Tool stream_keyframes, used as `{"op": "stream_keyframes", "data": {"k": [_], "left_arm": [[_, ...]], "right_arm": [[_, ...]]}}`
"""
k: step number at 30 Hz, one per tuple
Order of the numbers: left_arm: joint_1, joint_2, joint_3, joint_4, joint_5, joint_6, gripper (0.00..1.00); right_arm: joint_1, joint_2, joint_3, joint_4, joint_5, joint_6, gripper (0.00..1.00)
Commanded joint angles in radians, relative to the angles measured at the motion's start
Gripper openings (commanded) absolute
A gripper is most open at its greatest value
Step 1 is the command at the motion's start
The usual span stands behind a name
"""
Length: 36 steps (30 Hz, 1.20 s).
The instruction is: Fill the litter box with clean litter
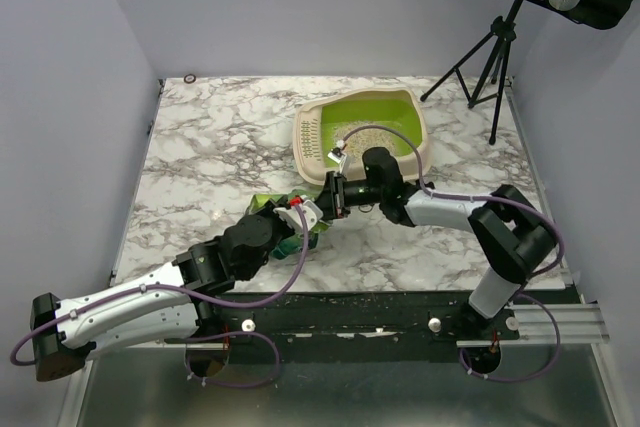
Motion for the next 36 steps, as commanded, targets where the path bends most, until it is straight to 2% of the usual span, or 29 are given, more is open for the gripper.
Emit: {"op": "stream_keyframes", "data": {"k": [1, 5, 11, 18, 36], "left_arm": [[-0.007, 0.000, 0.028, 0.040, 0.003, -0.005, 0.00], [-0.009, -0.007, 0.027, 0.040, 0.002, -0.004, 0.00], [-0.012, -0.009, 0.027, 0.042, 0.009, -0.004, 0.00], [-0.015, -0.004, 0.021, 0.043, 0.012, 0.001, 0.00], [-0.015, 0.025, 0.011, 0.049, 0.015, 0.007, 0.00]], "right_arm": [[0.007, 0.086, -0.042, 0.528, -0.085, 0.260, 0.00], [0.004, 0.080, -0.076, 0.693, -0.093, 0.343, 0.00], [-0.010, 0.055, -0.131, 0.856, -0.098, 0.441, 0.00], [-0.058, 0.089, -0.214, 1.115, -0.102, 0.610, 0.00], [-0.196, -0.032, -0.412, 1.188, -0.136, 0.615, 0.00]]}}
